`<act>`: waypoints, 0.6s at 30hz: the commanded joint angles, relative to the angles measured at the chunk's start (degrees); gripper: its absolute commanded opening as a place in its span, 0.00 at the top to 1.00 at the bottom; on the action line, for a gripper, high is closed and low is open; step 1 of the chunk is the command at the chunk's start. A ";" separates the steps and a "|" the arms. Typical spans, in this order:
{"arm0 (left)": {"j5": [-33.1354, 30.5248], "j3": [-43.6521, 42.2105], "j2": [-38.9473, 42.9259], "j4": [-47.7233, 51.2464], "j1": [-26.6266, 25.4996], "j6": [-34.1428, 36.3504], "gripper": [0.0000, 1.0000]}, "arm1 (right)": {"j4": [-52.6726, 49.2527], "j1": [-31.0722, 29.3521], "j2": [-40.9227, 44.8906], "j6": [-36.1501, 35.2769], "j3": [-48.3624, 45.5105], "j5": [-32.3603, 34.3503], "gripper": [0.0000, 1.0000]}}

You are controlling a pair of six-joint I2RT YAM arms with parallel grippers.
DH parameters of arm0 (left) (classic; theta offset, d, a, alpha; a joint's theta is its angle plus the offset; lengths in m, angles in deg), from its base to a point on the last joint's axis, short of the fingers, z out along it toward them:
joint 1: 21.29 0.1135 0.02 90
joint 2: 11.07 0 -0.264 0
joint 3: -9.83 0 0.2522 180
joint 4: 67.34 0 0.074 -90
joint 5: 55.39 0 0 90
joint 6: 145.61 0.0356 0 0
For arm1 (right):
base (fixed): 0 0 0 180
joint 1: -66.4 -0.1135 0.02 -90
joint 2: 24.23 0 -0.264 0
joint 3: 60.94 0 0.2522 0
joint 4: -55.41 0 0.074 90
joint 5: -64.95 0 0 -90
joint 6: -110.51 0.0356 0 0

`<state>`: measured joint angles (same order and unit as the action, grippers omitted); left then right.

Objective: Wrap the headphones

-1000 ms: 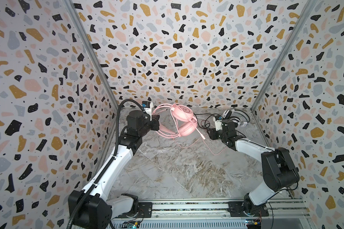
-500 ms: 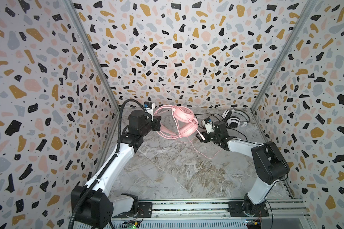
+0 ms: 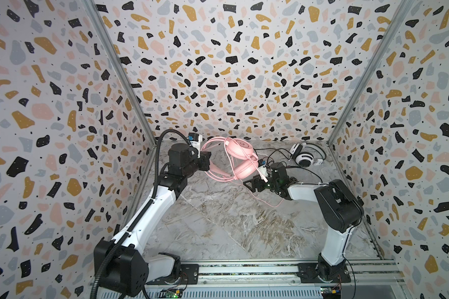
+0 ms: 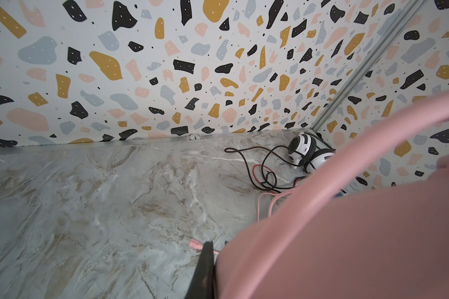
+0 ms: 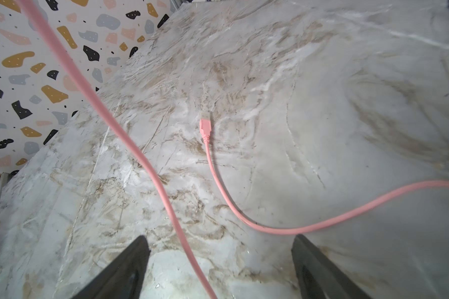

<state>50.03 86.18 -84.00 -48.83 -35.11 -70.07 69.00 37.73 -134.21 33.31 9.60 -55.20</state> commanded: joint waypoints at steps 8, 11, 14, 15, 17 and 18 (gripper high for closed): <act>6.74 1.87 0.59 -9.63 2.11 -5.83 1.00 | 11.69 -2.45 -3.10 7.04 -2.71 -7.36 0.72; 8.31 1.37 0.51 -11.47 3.31 -8.04 1.00 | 17.45 -2.62 -2.09 9.65 -6.79 -9.55 0.90; 7.33 1.37 0.42 -10.88 3.63 -7.81 1.00 | 21.25 -3.31 -0.85 11.65 -10.13 -9.73 1.00; 6.35 1.38 0.42 -10.38 3.67 -7.51 1.00 | 21.65 -3.60 -0.31 11.79 -11.17 -9.36 1.00; 5.49 1.44 0.18 -10.12 4.01 -7.91 1.00 | 21.51 -4.18 0.86 11.90 -12.87 -8.81 1.00; 5.71 1.40 0.02 -10.23 4.43 -8.52 1.00 | 21.58 -4.61 1.36 11.88 -13.85 -8.71 1.00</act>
<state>55.04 86.18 -84.41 -52.24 -31.68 -74.59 87.89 34.15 -136.59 43.63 -2.47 -63.44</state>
